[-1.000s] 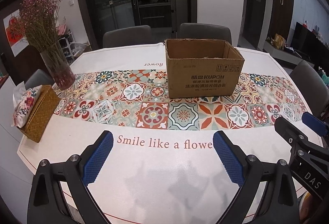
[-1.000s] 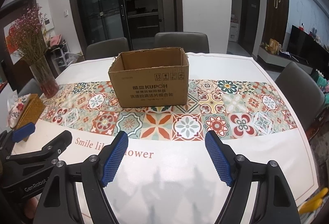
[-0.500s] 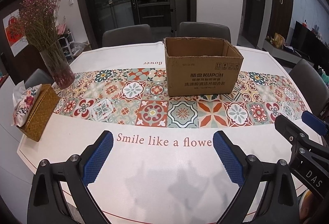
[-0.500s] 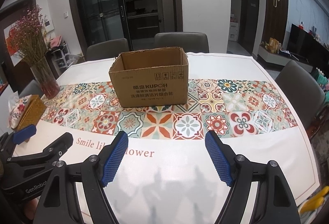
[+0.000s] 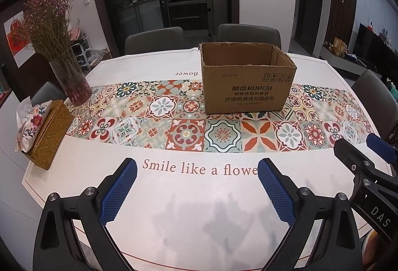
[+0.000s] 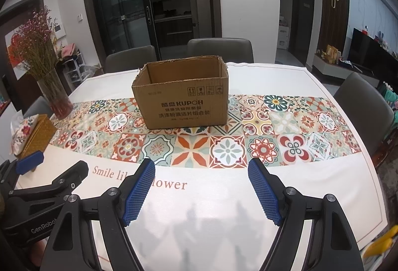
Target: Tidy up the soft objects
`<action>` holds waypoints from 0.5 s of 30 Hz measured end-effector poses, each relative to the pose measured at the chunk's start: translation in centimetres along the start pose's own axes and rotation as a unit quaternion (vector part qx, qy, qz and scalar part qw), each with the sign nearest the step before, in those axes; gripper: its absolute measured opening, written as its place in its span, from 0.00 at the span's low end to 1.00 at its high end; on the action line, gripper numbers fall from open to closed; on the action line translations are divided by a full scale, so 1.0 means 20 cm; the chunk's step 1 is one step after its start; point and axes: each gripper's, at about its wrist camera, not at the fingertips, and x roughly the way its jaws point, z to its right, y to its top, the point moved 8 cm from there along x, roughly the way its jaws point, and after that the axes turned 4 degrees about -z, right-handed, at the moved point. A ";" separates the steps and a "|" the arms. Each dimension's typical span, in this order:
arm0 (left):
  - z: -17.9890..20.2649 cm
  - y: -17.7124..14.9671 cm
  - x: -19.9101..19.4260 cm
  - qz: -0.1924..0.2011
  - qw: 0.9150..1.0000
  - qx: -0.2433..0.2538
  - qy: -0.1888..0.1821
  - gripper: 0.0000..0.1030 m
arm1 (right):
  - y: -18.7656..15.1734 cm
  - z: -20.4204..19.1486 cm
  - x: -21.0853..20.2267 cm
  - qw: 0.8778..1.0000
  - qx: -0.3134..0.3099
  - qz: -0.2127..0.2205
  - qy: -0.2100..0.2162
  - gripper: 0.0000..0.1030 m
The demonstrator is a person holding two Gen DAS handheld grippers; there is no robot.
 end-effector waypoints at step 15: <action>-0.01 -0.01 0.01 -0.008 1.000 0.001 0.001 0.96 | -0.01 0.00 0.03 1.000 -0.002 -0.001 -0.001 0.76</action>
